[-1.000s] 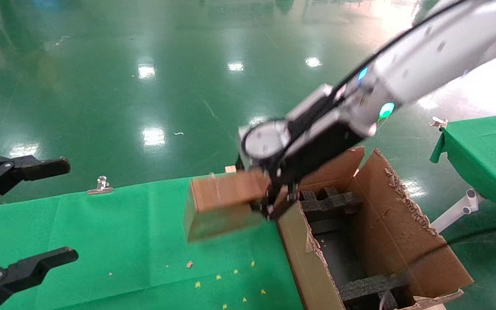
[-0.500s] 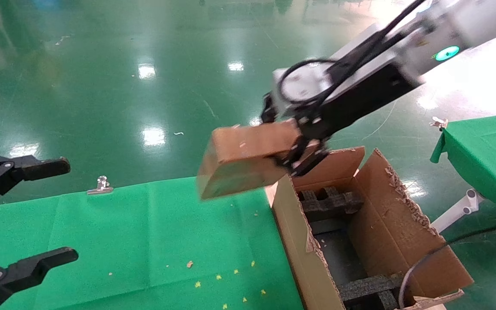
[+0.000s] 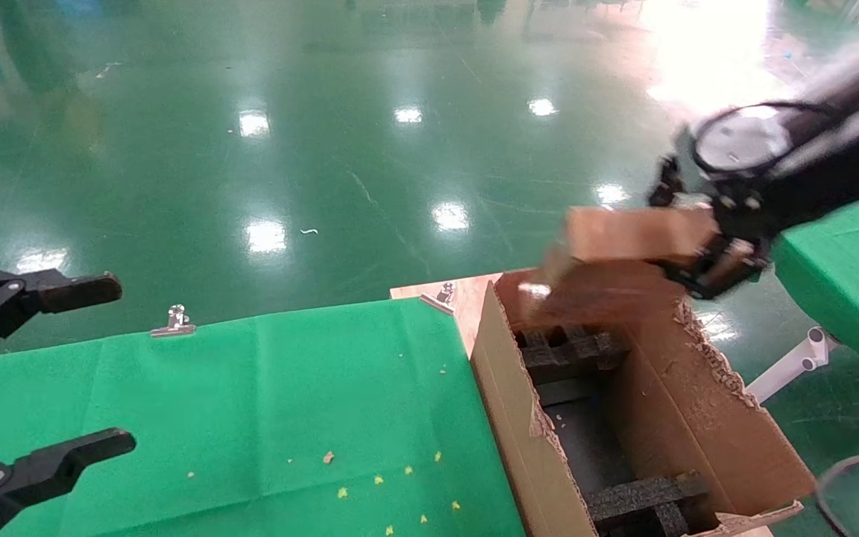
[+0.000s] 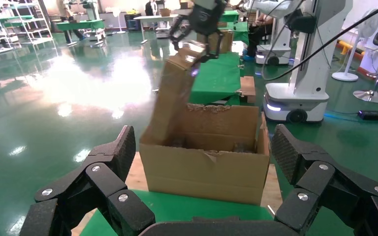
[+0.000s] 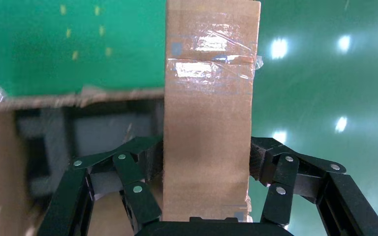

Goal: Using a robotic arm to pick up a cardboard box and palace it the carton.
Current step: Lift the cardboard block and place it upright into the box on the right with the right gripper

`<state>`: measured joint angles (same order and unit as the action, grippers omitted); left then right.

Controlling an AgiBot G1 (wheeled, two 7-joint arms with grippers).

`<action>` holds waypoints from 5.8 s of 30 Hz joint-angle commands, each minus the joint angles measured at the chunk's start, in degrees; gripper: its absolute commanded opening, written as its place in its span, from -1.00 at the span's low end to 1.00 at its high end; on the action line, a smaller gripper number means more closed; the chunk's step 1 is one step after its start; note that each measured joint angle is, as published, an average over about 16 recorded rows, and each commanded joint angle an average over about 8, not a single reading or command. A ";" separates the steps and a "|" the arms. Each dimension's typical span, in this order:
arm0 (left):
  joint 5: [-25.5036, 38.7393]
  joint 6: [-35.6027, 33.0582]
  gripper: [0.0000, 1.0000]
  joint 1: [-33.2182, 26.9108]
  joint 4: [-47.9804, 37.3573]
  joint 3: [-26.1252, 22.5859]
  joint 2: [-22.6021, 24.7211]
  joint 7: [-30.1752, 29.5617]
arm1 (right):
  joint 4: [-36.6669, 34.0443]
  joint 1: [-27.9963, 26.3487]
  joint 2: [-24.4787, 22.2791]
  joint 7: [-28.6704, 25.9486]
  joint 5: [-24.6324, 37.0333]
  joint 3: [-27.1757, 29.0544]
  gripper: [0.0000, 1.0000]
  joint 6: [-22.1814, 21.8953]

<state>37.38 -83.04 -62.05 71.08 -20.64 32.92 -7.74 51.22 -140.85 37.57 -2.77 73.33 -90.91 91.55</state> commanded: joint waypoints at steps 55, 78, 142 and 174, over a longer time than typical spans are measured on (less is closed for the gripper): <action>-0.04 0.02 1.00 0.01 -0.01 0.00 -0.02 0.01 | 16.70 10.15 -30.78 -47.39 -4.91 -18.96 -1.00 -33.34; -0.05 0.02 1.00 0.01 -0.01 0.00 -0.02 0.01 | 16.32 14.14 -27.54 -61.22 3.99 -23.07 -1.00 -41.95; -0.05 0.03 1.00 0.01 -0.01 -0.02 -0.02 0.01 | -5.61 34.63 -4.32 -57.98 -4.37 -25.26 -1.00 -50.30; -0.06 0.03 1.00 0.01 -0.01 -0.02 -0.02 0.01 | -1.54 30.41 -1.06 -69.42 9.04 -30.18 -1.00 -53.93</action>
<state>37.32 -83.01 -62.04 71.07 -20.66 32.90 -7.73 49.82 -110.39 36.29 -72.00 81.98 -120.95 37.74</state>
